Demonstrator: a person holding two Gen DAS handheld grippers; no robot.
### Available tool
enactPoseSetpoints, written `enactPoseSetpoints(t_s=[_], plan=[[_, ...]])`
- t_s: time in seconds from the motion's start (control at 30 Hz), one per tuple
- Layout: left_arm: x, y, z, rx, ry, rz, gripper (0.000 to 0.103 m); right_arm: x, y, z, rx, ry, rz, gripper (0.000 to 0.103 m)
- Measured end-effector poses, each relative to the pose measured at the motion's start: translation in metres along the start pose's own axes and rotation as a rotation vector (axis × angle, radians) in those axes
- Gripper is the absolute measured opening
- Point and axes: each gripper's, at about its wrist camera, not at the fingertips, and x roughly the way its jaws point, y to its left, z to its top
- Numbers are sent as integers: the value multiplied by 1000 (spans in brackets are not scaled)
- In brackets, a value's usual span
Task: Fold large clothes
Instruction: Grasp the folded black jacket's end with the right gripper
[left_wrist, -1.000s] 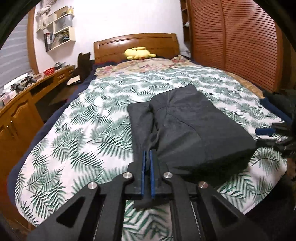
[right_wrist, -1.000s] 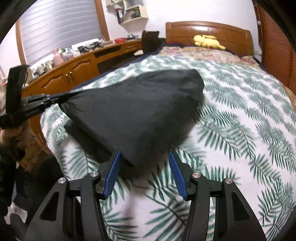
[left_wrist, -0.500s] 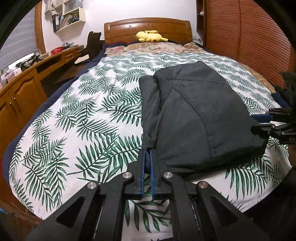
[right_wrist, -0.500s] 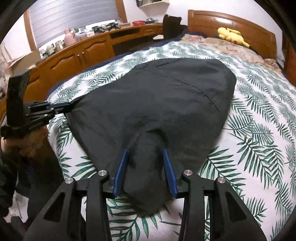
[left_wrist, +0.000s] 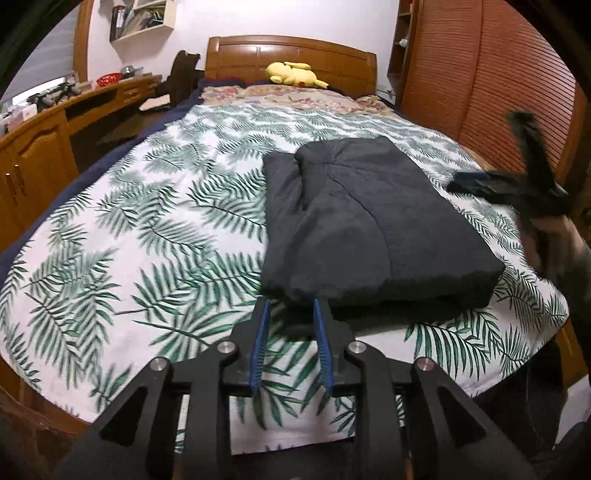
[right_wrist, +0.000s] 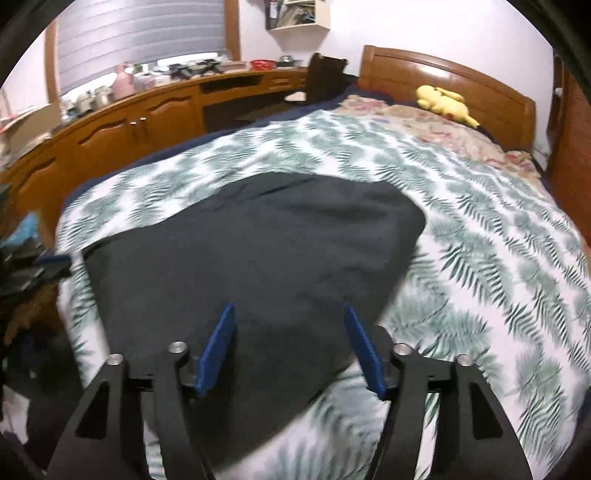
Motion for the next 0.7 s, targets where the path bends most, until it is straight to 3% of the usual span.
enactPoseSetpoints(t_s=[0.3, 0.4, 0.53, 0.7], plan=[[27, -2, -2, 4, 46, 8, 29, 80, -66, 34, 48, 80, -111, 73], [32, 0, -4, -5, 52, 3, 30, 97, -76, 38, 59, 92, -126, 83], [35, 0, -6, -13, 55, -2, 30, 120, -93, 45, 122, 115, -84, 92], [35, -4, -8, -12, 58, -13, 31, 138, -96, 44, 141, 149, -19, 93]])
